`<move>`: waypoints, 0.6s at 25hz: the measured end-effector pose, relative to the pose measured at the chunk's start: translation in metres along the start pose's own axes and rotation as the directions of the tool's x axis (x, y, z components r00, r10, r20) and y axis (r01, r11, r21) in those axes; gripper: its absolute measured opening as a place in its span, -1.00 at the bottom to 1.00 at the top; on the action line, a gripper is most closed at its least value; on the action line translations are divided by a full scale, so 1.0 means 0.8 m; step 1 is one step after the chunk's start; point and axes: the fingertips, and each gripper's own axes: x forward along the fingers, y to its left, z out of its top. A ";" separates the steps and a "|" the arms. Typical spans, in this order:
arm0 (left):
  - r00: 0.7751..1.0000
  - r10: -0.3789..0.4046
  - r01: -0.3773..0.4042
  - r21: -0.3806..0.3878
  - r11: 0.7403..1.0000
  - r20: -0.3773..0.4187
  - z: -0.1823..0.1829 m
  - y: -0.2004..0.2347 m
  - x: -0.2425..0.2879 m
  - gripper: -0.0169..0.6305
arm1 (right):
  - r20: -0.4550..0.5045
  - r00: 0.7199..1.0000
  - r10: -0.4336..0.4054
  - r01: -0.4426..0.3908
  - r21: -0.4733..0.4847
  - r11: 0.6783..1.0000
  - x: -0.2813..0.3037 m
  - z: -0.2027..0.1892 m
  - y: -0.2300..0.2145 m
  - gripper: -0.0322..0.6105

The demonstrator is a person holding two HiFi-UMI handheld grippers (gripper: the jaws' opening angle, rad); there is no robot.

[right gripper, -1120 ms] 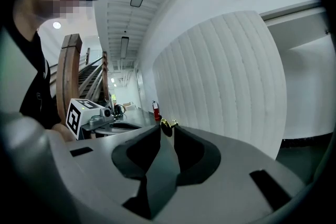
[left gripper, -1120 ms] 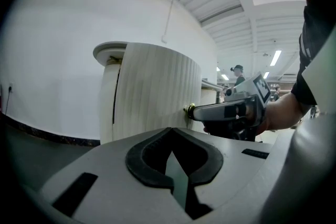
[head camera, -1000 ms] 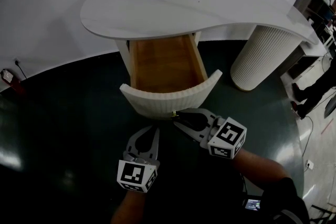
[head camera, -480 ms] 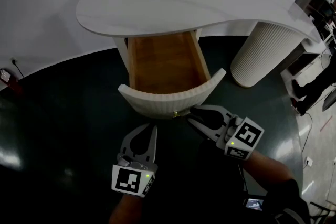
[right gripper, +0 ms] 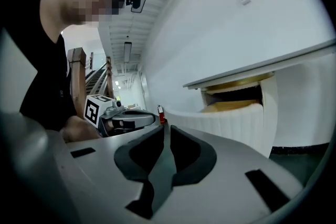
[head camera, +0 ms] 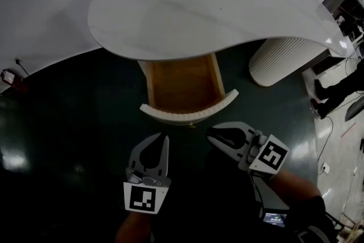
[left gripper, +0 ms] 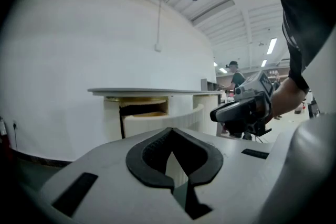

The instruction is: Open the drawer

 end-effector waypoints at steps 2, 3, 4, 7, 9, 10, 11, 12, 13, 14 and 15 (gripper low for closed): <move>0.999 -0.010 0.009 -0.020 1.000 -0.033 0.024 0.003 -0.007 -0.93 | -0.021 1.000 0.007 -0.007 0.003 1.000 -0.002 0.026 0.011 -0.79; 0.999 -0.018 0.016 -0.053 0.998 -0.041 0.038 0.005 -0.011 -0.93 | -0.027 1.000 0.007 -0.006 0.012 1.000 -0.005 0.041 0.016 -0.79; 0.999 -0.026 0.022 -0.082 0.996 -0.047 0.053 0.005 -0.014 -0.93 | -0.029 1.000 0.005 -0.004 0.022 1.000 -0.009 0.057 0.021 -0.79; 0.998 -0.031 0.026 -0.079 0.997 -0.061 0.107 0.006 -0.026 -0.93 | -0.030 1.000 -0.005 0.006 0.050 0.999 -0.021 0.111 0.039 -0.81; 0.998 -0.026 0.023 -0.042 0.999 -0.064 0.148 0.002 -0.035 -0.93 | -0.046 0.999 -0.008 0.011 0.065 0.998 -0.030 0.146 0.051 -0.81; 0.997 -0.029 0.027 -0.033 0.999 -0.064 0.169 -0.002 -0.041 -0.93 | -0.054 0.998 -0.011 0.015 0.071 0.997 -0.035 0.164 0.057 -0.81; 0.997 -0.037 0.035 -0.031 0.999 -0.065 0.191 -0.007 -0.047 -0.93 | -0.058 0.998 -0.017 0.021 0.078 0.997 -0.040 0.182 0.064 -0.81; 0.997 -0.047 0.045 -0.032 0.998 -0.066 0.211 -0.013 -0.055 -0.93 | -0.059 0.998 -0.024 0.030 0.088 0.996 -0.045 0.200 0.071 -0.82; 0.996 -0.056 0.054 -0.038 0.998 -0.068 0.231 -0.018 -0.062 -0.93 | -0.058 0.998 -0.033 0.039 0.104 0.994 -0.051 0.219 0.079 -0.82; 0.995 -0.063 0.060 -0.047 0.997 -0.071 0.250 -0.023 -0.070 -0.93 | -0.056 0.998 -0.040 0.047 0.120 0.992 -0.056 0.239 0.086 -0.82; 0.995 -0.069 0.064 -0.058 0.996 -0.076 0.269 -0.028 -0.078 -0.93 | -0.054 0.997 -0.048 0.054 0.132 0.990 -0.062 0.258 0.092 -0.82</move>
